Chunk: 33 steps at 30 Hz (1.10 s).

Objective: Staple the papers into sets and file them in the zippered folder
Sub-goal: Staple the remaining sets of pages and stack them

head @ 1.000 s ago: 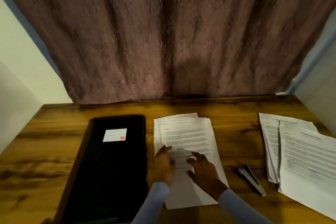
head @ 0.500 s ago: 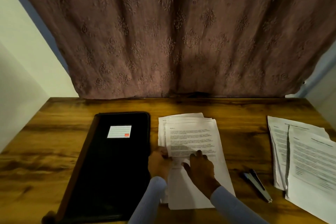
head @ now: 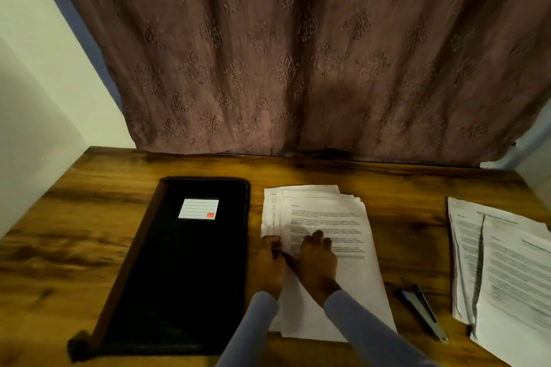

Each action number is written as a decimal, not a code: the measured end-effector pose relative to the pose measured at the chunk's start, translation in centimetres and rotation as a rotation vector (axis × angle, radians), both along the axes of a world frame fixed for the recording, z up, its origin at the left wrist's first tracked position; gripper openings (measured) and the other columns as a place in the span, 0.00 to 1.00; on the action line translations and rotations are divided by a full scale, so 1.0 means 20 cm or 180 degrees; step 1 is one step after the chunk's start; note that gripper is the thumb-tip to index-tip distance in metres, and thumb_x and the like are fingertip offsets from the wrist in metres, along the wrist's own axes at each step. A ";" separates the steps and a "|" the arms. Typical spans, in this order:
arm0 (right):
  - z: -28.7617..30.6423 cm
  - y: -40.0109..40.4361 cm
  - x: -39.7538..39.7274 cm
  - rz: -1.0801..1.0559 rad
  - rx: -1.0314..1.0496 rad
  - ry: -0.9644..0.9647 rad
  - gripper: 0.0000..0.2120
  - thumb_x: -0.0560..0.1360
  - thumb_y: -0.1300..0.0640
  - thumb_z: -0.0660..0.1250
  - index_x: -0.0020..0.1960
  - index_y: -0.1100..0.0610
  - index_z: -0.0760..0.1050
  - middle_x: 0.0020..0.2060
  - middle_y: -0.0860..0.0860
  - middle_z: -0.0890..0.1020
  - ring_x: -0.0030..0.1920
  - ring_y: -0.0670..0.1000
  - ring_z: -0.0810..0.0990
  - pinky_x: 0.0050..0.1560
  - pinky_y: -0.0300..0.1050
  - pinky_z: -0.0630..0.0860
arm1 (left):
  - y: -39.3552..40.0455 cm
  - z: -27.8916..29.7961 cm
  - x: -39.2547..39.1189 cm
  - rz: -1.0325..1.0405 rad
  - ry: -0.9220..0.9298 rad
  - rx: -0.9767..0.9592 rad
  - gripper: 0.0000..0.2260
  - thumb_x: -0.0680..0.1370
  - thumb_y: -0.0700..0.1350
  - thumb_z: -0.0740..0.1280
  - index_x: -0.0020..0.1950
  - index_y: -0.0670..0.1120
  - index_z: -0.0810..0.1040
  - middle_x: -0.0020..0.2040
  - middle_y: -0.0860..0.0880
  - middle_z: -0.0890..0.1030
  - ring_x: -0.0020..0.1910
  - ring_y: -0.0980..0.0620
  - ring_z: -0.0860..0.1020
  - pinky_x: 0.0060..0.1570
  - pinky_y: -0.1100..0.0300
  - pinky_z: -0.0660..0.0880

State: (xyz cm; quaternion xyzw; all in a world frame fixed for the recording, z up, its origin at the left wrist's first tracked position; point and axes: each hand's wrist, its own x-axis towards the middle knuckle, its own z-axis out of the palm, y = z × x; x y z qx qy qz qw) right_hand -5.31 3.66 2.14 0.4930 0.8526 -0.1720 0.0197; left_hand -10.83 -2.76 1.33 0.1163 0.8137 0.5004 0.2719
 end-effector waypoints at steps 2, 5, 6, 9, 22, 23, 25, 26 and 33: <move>0.00 0.00 -0.03 0.0051 0.0051 -0.0263 0.33 0.73 0.36 0.59 0.67 0.58 0.63 0.64 0.58 0.66 0.62 0.59 0.68 0.55 0.48 0.75 | 0.00 -0.02 -0.01 -0.0006 -0.0004 -0.0084 0.22 0.80 0.52 0.59 0.73 0.55 0.60 0.66 0.50 0.72 0.64 0.45 0.73 0.63 0.45 0.72; -0.01 -0.01 -0.06 0.0053 0.0096 -0.0367 0.28 0.75 0.41 0.60 0.66 0.60 0.64 0.63 0.59 0.67 0.60 0.58 0.69 0.54 0.48 0.76 | 0.01 0.00 -0.02 0.0044 -0.0016 0.0049 0.22 0.79 0.53 0.60 0.73 0.56 0.61 0.66 0.50 0.73 0.64 0.44 0.73 0.63 0.42 0.71; -0.01 -0.01 -0.06 0.0083 0.0141 -0.0387 0.25 0.76 0.45 0.60 0.66 0.60 0.65 0.62 0.59 0.68 0.60 0.58 0.70 0.54 0.47 0.76 | 0.01 0.00 -0.02 0.0056 -0.0015 0.0049 0.21 0.79 0.52 0.60 0.72 0.57 0.61 0.65 0.50 0.73 0.63 0.44 0.73 0.62 0.42 0.72; -0.01 0.00 -0.07 0.0166 0.0233 -0.0271 0.17 0.79 0.53 0.58 0.64 0.61 0.68 0.61 0.59 0.71 0.59 0.58 0.72 0.54 0.47 0.76 | 0.00 -0.03 -0.01 0.0109 -0.0110 0.0113 0.22 0.78 0.56 0.60 0.72 0.59 0.60 0.65 0.52 0.73 0.62 0.45 0.74 0.61 0.41 0.73; 0.04 0.02 0.04 -0.0396 -0.0098 0.0973 0.09 0.69 0.52 0.72 0.45 0.56 0.79 0.41 0.51 0.83 0.41 0.52 0.82 0.37 0.39 0.75 | 0.01 -0.12 -0.05 -0.0131 -0.0161 0.0068 0.14 0.76 0.53 0.65 0.61 0.57 0.73 0.61 0.49 0.77 0.57 0.47 0.78 0.57 0.47 0.77; 0.05 0.05 0.06 -0.0625 -0.0502 0.1399 0.08 0.68 0.56 0.74 0.44 0.56 0.77 0.42 0.52 0.83 0.42 0.53 0.82 0.38 0.40 0.76 | 0.02 -0.15 -0.06 -0.0202 -0.0260 0.0123 0.10 0.75 0.54 0.66 0.56 0.57 0.75 0.58 0.47 0.79 0.53 0.47 0.80 0.53 0.47 0.79; 0.07 0.11 0.12 -0.1191 -0.1240 0.2273 0.14 0.62 0.64 0.77 0.39 0.56 0.73 0.39 0.56 0.84 0.40 0.57 0.83 0.38 0.49 0.81 | 0.02 -0.04 -0.04 -0.0231 -0.0463 0.0167 0.11 0.74 0.57 0.66 0.52 0.53 0.77 0.49 0.46 0.83 0.46 0.46 0.82 0.49 0.46 0.80; 0.08 0.12 0.14 -0.1431 -0.1532 0.2515 0.16 0.60 0.66 0.79 0.37 0.57 0.72 0.38 0.57 0.84 0.39 0.58 0.83 0.37 0.52 0.81 | 0.02 0.00 -0.02 -0.0191 -0.0592 0.0230 0.13 0.74 0.57 0.65 0.51 0.49 0.77 0.45 0.47 0.83 0.43 0.47 0.83 0.48 0.48 0.80; 0.13 0.16 0.26 -0.1364 -0.1115 0.2768 0.09 0.72 0.67 0.69 0.40 0.57 0.70 0.45 0.53 0.78 0.47 0.54 0.79 0.49 0.49 0.79 | 0.03 0.06 -0.02 -0.0358 -0.0697 0.0156 0.06 0.76 0.40 0.68 0.52 0.46 0.76 0.51 0.45 0.81 0.40 0.54 0.78 0.33 0.69 0.75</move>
